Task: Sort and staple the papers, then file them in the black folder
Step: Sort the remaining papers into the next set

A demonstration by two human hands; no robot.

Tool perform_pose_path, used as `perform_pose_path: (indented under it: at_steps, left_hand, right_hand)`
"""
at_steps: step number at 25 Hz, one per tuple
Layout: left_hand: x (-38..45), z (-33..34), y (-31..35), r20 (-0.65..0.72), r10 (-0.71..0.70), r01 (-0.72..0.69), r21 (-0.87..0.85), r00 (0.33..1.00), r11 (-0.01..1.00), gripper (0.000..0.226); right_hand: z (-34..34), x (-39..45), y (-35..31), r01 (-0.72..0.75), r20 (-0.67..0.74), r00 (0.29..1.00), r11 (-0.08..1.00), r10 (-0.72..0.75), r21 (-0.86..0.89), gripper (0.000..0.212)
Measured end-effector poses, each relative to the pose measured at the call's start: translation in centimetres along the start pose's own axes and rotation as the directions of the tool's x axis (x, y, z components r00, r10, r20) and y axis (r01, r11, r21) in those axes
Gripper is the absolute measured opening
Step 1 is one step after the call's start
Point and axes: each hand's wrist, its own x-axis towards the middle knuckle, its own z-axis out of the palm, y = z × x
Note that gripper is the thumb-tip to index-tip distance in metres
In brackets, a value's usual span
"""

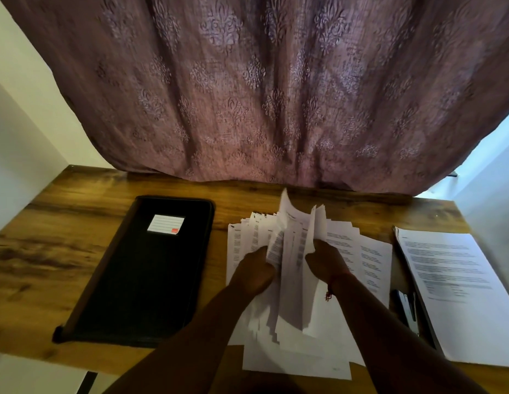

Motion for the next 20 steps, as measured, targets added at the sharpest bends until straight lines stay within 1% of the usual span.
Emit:
perform_pose_path:
  at_steps: [2, 3, 4, 5, 6, 7, 8, 9, 10, 11, 12, 13, 14, 17, 18, 20]
  left_hand:
    - [-0.8, 1.0, 0.8, 0.163, 0.075, -0.067, -0.055, 0.984, 0.996, 0.041]
    - [-1.3, 1.6, 1.4, 0.245, 0.107, -0.083, -0.103, 0.964, 0.991, 0.043]
    - [-1.7, 2.0, 2.0, 0.312, 0.113, -0.067, -0.155, 0.943, 0.986, 0.043]
    - [-1.7, 2.3, 2.2, 0.329, 0.090, -0.017, -0.219, 0.940, 0.976, 0.044]
    - [-1.4, 2.5, 2.1, 0.314, 0.050, 0.050, -0.304, 0.948, 0.951, 0.043]
    - [-1.2, 2.6, 1.9, 0.289, 0.013, 0.089, -0.339, 0.957, 0.937, 0.039]
    - [-0.9, 2.6, 1.5, 0.255, -0.002, 0.091, -0.335, 0.967, 0.938, 0.038]
    - [-0.6, 2.7, 1.2, 0.206, -0.016, 0.066, -0.240, 0.979, 0.969, 0.037]
    - [-0.3, 3.0, 0.7, 0.145, -0.022, 0.038, -0.106, 0.989, 0.994, 0.042]
    - [-0.2, 2.9, 0.2, 0.093, -0.020, 0.015, 0.054, 0.995, 0.998, 0.054]
    - [0.1, 3.2, -0.2, 0.062, -0.023, 0.011, 0.194, 0.998, 0.981, 0.067]
    - [-0.1, 3.3, 0.0, 0.058, -0.048, 0.030, 0.271, 0.997, 0.962, 0.072]
    - [-0.2, 3.3, 0.1, 0.057, -0.070, 0.050, 0.297, 0.996, 0.954, 0.068]
    - [-0.3, 3.1, 0.4, 0.015, -0.108, 0.099, 0.285, 0.994, 0.953, 0.048]
    - [-0.2, 3.1, 0.3, 0.004, -0.107, 0.101, 0.295, 0.994, 0.950, 0.045]
    - [-0.1, 3.2, 0.1, 0.008, -0.111, 0.105, 0.282, 0.994, 0.954, 0.045]
  right_hand:
    - [0.2, -0.1, 0.3, 0.003, -0.015, 1.000, 0.998, -0.002, 0.068, 0.028]
    - [0.2, -0.3, 0.3, 0.013, -0.033, 0.999, 0.991, -0.008, 0.133, 0.021]
    - [0.2, -0.4, 0.4, 0.018, -0.047, 0.999, 0.980, -0.009, 0.198, 0.013]
    - [0.1, -0.5, 0.4, 0.023, -0.055, 0.998, 0.971, -0.010, 0.239, 0.012]
    - [0.1, -0.4, 0.5, 0.019, -0.054, 0.999, 0.966, -0.005, 0.259, 0.016]
    - [0.1, -0.4, 0.6, 0.006, -0.047, 0.999, 0.966, 0.006, 0.260, 0.019]
    - [0.1, -0.3, 0.7, -0.007, -0.047, 0.999, 0.971, 0.019, 0.238, 0.020]
    - [0.1, -0.3, 0.8, -0.014, -0.044, 0.999, 0.979, 0.024, 0.204, 0.021]
    - [0.1, -0.3, 0.9, -0.014, -0.035, 0.999, 0.984, 0.020, 0.178, 0.022]
    - [0.2, -0.4, 0.9, -0.004, -0.026, 1.000, 0.986, 0.008, 0.168, 0.021]
    - [0.3, -0.6, 0.9, -0.003, -0.018, 1.000, 0.986, 0.006, 0.170, 0.019]
    - [0.5, -0.7, 0.8, -0.003, -0.015, 1.000, 0.985, 0.006, 0.175, 0.018]
    - [0.7, -0.7, 0.8, -0.003, -0.021, 1.000, 0.983, 0.007, 0.185, 0.017]
    - [1.1, -0.7, 0.9, -0.013, -0.038, 0.999, 0.968, 0.024, 0.249, 0.012]
    - [1.2, -0.7, 1.1, -0.026, -0.031, 0.999, 0.966, 0.035, 0.258, 0.012]
    - [1.3, -0.7, 1.2, -0.027, -0.002, 1.000, 0.978, 0.028, 0.205, 0.014]
